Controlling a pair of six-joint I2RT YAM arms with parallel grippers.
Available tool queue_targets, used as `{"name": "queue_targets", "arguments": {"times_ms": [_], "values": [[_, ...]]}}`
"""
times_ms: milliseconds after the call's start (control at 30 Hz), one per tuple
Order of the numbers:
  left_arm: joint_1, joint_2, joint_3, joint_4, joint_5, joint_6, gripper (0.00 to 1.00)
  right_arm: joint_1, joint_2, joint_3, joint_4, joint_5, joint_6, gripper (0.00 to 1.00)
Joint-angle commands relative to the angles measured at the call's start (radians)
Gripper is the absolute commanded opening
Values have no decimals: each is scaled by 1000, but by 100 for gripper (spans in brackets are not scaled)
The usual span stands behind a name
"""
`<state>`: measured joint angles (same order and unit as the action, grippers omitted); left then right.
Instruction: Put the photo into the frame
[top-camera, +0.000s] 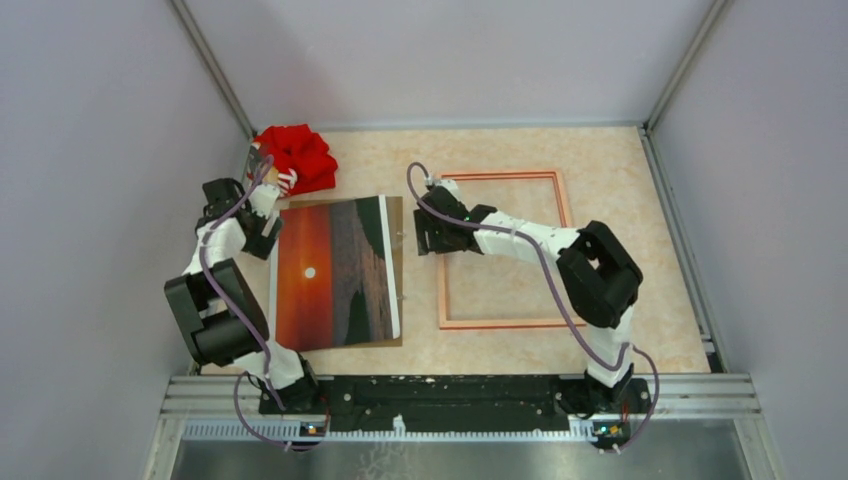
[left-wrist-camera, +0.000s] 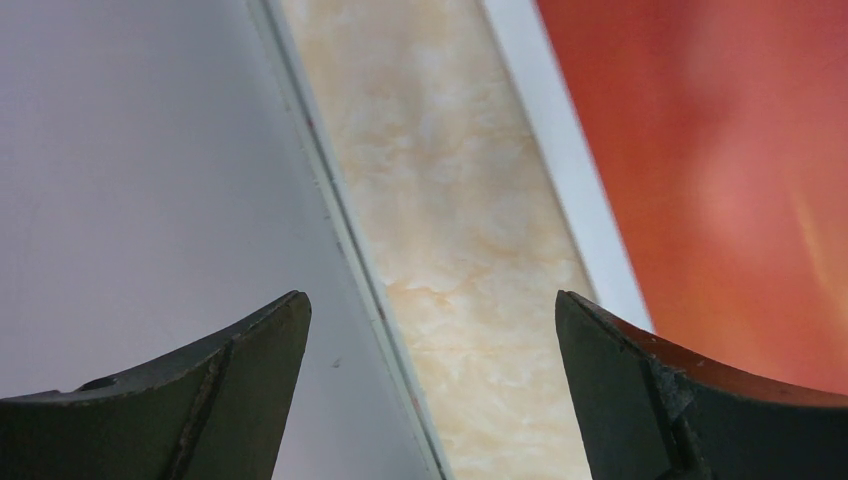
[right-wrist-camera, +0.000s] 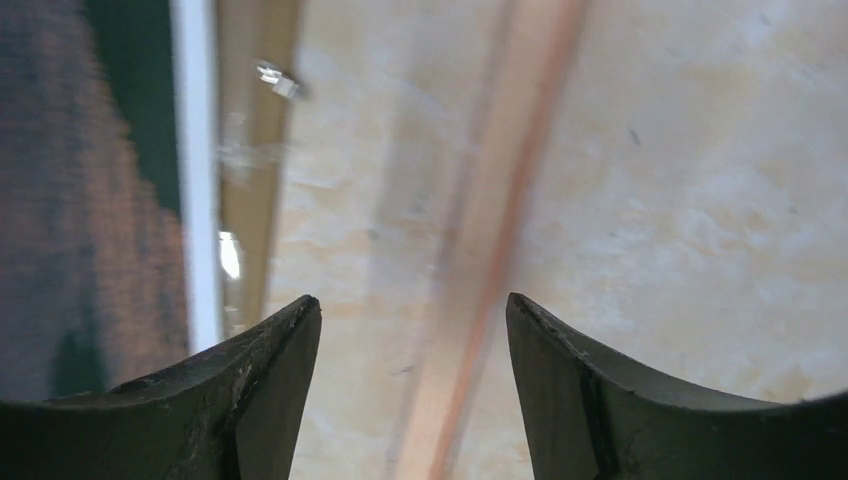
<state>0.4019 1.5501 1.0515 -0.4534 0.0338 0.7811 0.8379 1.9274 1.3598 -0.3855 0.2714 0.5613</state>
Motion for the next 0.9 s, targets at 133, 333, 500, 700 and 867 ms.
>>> {"name": "queue_targets", "arguments": {"times_ms": [133,333,500,700,867], "values": [[32,99,-36,213,-130,67,98,-45,77,281,37,-425,-36,67],[32,166,-20,200,-89,7,91,-98,208,355,99,-577,39,57],[32,199,-37,194,-15,-21,85,-107,267,374,134,-625,69,54],[32,245,-23,188,11,-40,81,-114,336,392,158,-662,95,51],[32,255,-31,187,23,-40,79,-115,369,372,203,-695,134,49]]}}
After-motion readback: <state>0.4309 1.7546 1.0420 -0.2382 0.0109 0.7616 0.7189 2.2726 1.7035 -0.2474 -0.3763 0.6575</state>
